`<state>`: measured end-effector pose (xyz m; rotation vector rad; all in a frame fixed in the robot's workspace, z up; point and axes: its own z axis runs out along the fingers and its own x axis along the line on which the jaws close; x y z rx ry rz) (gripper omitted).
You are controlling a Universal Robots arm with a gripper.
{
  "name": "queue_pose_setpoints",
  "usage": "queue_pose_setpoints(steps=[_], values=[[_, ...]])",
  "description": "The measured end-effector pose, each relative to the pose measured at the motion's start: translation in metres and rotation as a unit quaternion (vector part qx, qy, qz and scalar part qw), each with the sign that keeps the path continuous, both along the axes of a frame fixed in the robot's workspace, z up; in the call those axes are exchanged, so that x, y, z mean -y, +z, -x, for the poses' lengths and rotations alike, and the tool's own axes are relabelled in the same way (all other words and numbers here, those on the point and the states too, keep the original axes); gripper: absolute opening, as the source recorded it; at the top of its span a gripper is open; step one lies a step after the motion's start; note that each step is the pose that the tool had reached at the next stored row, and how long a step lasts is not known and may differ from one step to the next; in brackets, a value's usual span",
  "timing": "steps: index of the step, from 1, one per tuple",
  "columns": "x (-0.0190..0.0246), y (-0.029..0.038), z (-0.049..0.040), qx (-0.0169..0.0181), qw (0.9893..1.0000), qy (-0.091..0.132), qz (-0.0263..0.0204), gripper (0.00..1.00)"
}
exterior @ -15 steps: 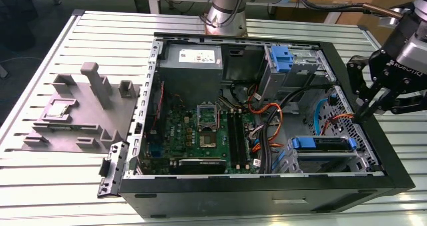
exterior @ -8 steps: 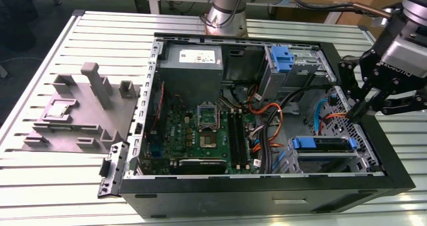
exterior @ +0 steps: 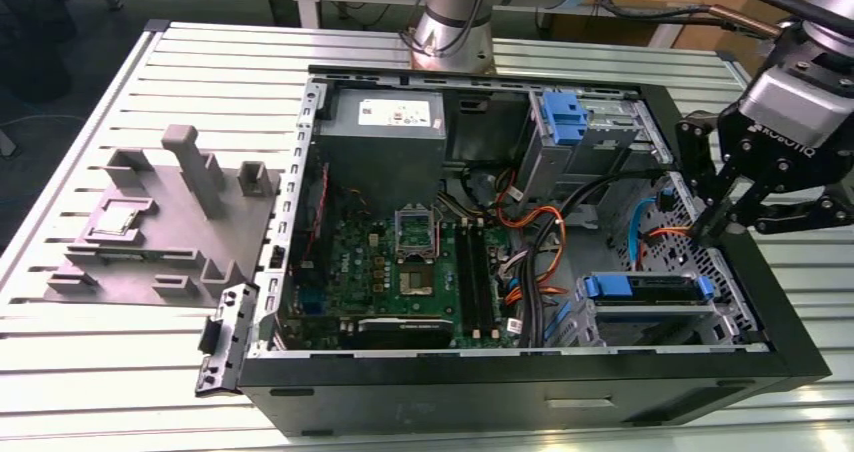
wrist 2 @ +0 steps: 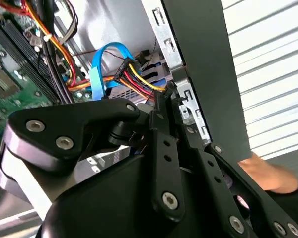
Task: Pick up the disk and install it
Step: 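Insert the first disk wire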
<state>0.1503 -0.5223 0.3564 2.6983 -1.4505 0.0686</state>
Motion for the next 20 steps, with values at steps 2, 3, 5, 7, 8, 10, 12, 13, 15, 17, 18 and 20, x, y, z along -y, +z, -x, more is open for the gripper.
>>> queue_pose_setpoints(steps=[2, 3, 5, 7, 8, 10, 12, 13, 15, 17, 18, 20], values=[[0.0000, -0.0008, 0.0000, 0.0000, 0.9998, -0.019, 0.0000, 0.17], [0.0000, -0.0012, 0.0000, 0.0000, 0.9996, -0.027, 0.0000, 0.17], [0.0000, -0.0019, 0.0000, 0.0000, 0.9990, -0.046, 0.0000, 0.17], [0.0000, -0.0023, 0.0000, 0.0000, 0.9980, -0.064, 0.0001, 0.17], [0.0000, -0.0024, 0.0003, 0.0000, 0.9975, -0.070, 0.0000, 0.17], [0.0001, -0.0025, 0.0045, 0.0000, 0.9974, -0.072, -0.0001, 0.17], [0.0005, -0.0025, 0.0067, 0.0000, 0.9973, -0.073, -0.0001, 0.17], [0.0006, -0.0025, 0.0069, 0.0000, 0.9972, -0.074, 0.0000, 0.17], [0.0006, -0.0024, 0.0070, 0.0000, 0.9968, -0.080, 0.0000, 0.17], [0.0006, -0.0024, 0.0070, 0.0000, 0.9955, -0.095, 0.0001, 0.17], [0.0006, -0.0025, 0.0070, 0.0000, 0.9946, -0.104, 0.0000, 0.17], [0.0006, -0.0026, 0.0070, 0.0000, 0.9925, -0.122, 0.0001, 0.17]])
